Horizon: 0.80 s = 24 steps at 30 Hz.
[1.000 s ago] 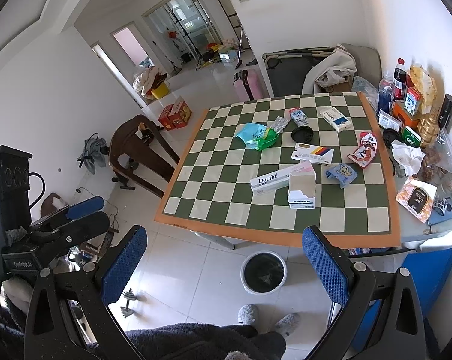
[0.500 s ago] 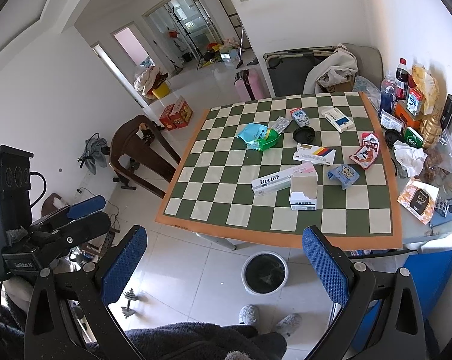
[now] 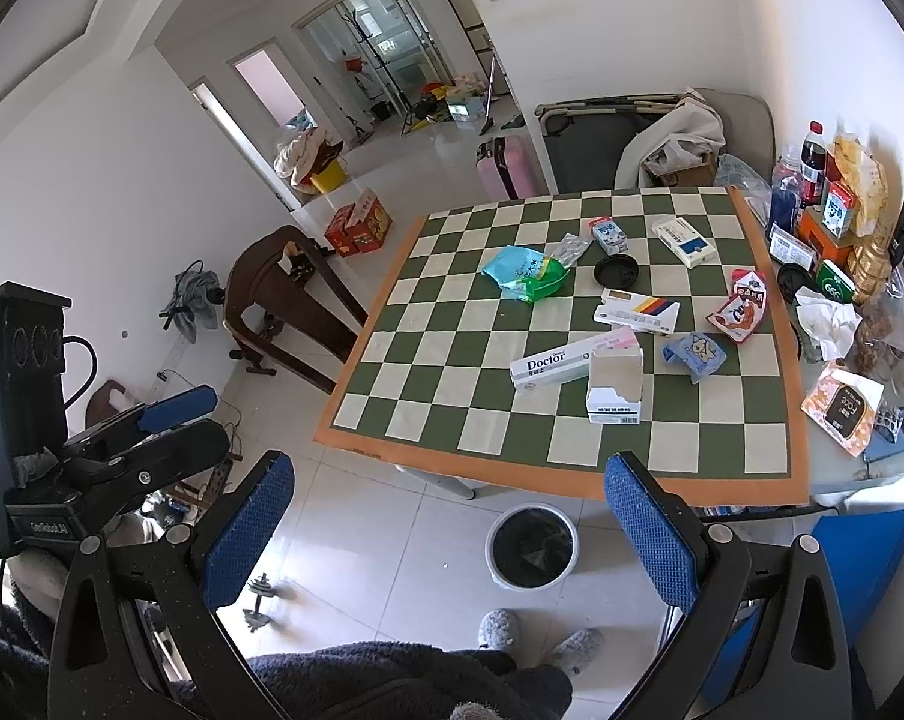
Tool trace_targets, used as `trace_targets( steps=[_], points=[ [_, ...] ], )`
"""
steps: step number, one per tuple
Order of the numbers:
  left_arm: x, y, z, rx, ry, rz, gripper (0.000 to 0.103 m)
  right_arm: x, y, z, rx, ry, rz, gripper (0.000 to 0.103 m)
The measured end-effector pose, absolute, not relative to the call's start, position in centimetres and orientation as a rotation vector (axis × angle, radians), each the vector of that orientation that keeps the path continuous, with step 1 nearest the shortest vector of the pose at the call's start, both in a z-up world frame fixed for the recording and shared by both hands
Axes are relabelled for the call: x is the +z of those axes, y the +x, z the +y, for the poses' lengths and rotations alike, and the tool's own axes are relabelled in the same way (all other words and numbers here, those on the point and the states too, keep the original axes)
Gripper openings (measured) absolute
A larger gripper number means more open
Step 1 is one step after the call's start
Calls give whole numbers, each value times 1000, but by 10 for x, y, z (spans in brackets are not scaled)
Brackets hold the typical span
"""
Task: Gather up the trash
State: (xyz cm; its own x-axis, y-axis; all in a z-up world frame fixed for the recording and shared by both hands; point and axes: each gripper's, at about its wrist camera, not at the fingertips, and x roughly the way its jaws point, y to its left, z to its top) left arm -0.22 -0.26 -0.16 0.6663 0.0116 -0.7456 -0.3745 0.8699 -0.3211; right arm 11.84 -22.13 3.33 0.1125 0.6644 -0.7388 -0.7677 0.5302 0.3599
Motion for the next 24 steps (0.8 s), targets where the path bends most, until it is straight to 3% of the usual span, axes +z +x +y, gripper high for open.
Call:
trace_targets(
  steps=[24],
  points=[
    [-2, -6, -3, 225, -478, 821, 103, 33, 118, -222, 1056, -120, 1009, 103]
  ],
)
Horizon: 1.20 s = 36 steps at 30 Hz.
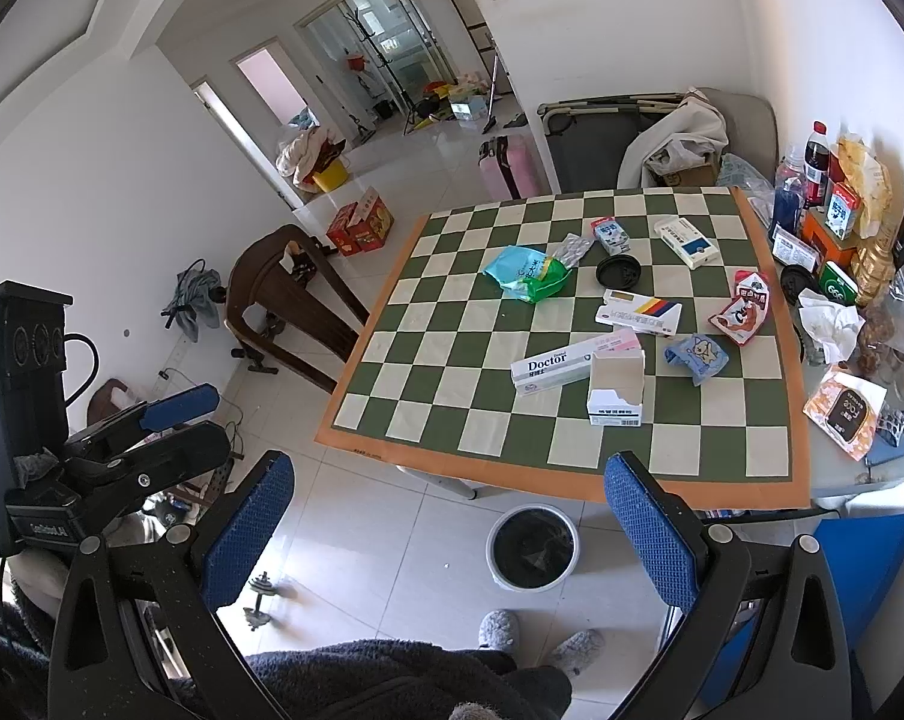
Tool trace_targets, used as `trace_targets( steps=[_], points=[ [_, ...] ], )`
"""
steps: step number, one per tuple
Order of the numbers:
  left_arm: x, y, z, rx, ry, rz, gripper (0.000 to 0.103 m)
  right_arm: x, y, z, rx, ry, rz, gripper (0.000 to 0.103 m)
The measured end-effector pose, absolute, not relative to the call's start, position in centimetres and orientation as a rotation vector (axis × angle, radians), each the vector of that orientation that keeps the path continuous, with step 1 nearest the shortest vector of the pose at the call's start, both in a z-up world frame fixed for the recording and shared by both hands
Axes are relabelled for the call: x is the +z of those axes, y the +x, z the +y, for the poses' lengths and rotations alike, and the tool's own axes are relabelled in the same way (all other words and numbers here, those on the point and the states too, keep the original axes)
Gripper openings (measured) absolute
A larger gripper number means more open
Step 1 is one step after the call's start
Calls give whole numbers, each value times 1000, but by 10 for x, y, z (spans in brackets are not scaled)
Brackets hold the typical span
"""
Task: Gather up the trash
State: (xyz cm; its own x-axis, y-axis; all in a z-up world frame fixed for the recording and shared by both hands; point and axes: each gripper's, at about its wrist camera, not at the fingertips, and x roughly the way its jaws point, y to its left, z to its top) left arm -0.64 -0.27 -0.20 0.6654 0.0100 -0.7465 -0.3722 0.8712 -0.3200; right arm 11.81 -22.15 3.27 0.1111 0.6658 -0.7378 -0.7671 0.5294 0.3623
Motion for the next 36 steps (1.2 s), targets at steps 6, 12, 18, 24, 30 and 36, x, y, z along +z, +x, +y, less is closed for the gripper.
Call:
trace_targets(
  steps=[6, 12, 18, 24, 30, 36],
  points=[
    [-2, -6, -3, 227, -479, 821, 103, 33, 118, -222, 1053, -120, 1011, 103],
    [-6, 9, 6, 263, -455, 834, 103, 32, 119, -221, 1047, -113, 1013, 103],
    [-35, 38, 28, 489, -269, 883, 103, 23, 136, -218, 836, -97, 998, 103],
    [-118, 90, 66, 568, -97, 1036, 103, -47, 189, -209, 536, -136, 1095, 103],
    [-199, 139, 106, 682, 37, 1200, 103, -158, 264, -163, 400, -167, 1236, 103],
    [-270, 181, 132, 755, 55, 1367, 103, -268, 330, -83, 411, -322, 1359, 103]
  ],
)
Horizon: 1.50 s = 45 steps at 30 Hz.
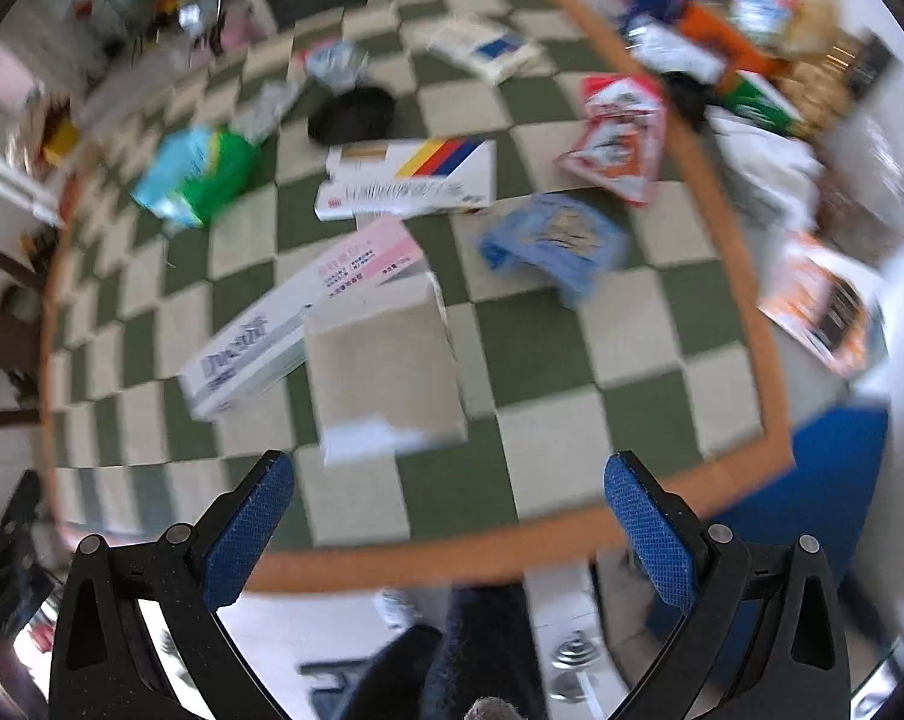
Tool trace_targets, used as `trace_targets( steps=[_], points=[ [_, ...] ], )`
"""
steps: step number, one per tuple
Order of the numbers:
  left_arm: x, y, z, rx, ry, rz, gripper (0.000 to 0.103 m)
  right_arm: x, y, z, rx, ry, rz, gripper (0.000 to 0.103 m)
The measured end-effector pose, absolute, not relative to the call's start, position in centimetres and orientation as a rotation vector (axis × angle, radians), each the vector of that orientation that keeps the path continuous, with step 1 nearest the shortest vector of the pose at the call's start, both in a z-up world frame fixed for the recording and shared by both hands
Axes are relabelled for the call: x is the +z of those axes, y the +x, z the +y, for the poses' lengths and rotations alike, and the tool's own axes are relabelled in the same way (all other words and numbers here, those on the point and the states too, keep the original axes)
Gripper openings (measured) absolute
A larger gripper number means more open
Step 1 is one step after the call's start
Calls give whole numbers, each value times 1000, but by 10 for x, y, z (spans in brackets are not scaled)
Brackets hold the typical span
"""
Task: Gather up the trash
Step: 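Grasp the Doctor toothpaste box with the left gripper while the right grasps the white box, then carry the toothpaste box and white box toward the trash bin with both grippers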
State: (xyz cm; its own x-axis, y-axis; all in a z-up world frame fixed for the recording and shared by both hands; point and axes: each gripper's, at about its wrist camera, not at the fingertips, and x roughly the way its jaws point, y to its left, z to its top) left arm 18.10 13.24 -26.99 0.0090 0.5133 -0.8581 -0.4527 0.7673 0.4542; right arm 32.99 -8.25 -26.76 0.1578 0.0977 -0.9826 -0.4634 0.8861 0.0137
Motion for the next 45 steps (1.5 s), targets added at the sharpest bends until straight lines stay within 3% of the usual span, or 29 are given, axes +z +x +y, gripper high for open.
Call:
trace_targets(
  steps=[7, 9, 19, 23, 34, 36, 45],
  points=[
    [-330, 231, 133, 679, 46, 1518, 103, -356, 360, -20, 533, -466, 1519, 102],
    [-338, 253, 125, 609, 94, 1530, 103, -369, 360, -19, 577, -517, 1532, 79],
    [-364, 362, 57, 121, 340, 1526, 98, -363, 404, -111, 473, -441, 1570, 77],
    [-360, 379, 53, 25, 306, 1554, 75, -369, 415, -128, 438, -407, 1597, 78],
    [-382, 372, 33, -126, 354, 1677, 73, -359, 432, -127, 473, -392, 1611, 78],
    [-389, 371, 38, -90, 270, 1706, 51, -362, 434, -124, 470, -405, 1615, 80],
    [-383, 310, 103, 440, -591, 1696, 50, -367, 413, -103, 478, -388, 1600, 79]
  ],
)
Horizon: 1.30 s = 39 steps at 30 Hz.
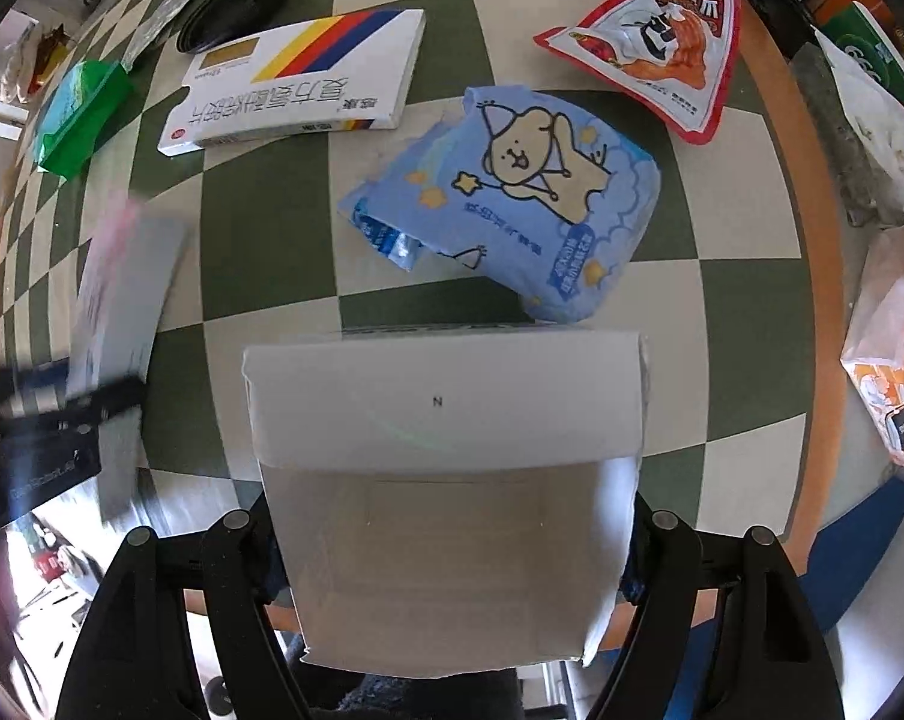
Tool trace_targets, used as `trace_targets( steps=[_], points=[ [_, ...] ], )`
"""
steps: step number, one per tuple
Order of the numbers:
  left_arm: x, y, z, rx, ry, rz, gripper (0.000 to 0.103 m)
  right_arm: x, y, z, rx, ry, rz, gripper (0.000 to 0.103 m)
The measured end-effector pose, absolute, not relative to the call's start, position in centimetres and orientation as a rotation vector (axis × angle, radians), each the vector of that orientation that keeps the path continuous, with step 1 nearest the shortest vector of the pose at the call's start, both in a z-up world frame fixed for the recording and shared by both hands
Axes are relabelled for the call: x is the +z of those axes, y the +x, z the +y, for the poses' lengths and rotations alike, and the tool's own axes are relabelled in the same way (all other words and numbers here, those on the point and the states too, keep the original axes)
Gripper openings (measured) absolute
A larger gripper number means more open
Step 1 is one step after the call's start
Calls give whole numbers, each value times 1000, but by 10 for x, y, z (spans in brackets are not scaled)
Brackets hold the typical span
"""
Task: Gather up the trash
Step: 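Carry the toothpaste box and white box toward the trash bin with both grippers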
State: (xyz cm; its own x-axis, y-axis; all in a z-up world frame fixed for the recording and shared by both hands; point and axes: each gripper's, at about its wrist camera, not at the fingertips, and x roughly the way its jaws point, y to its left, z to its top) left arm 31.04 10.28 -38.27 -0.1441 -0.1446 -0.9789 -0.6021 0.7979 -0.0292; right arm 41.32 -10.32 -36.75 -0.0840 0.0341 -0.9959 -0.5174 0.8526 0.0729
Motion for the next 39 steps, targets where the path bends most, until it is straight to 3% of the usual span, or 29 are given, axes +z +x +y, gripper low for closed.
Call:
trace_targets(
  steps=[2, 10, 14, 24, 34, 39],
  points=[
    [-386, 299, 105, 478, -672, 1673, 49, -367, 412, -99, 483, -394, 1612, 80],
    [-356, 310, 72, 544, -488, 1556, 45, -368, 400, -71, 463, -464, 1596, 85],
    [-317, 284, 71, 580, -443, 1503, 44, -364, 387, -65, 468, -481, 1550, 77],
    [-265, 203, 22, 587, -468, 1356, 44, -317, 306, -79, 517, -390, 1446, 75],
    [-288, 38, 45, 492, -539, 1282, 44, -279, 171, -132, 559, -258, 1333, 76],
    [-335, -35, 30, 436, -680, 1367, 44, -308, 97, -167, 549, -267, 1381, 76]
  ],
)
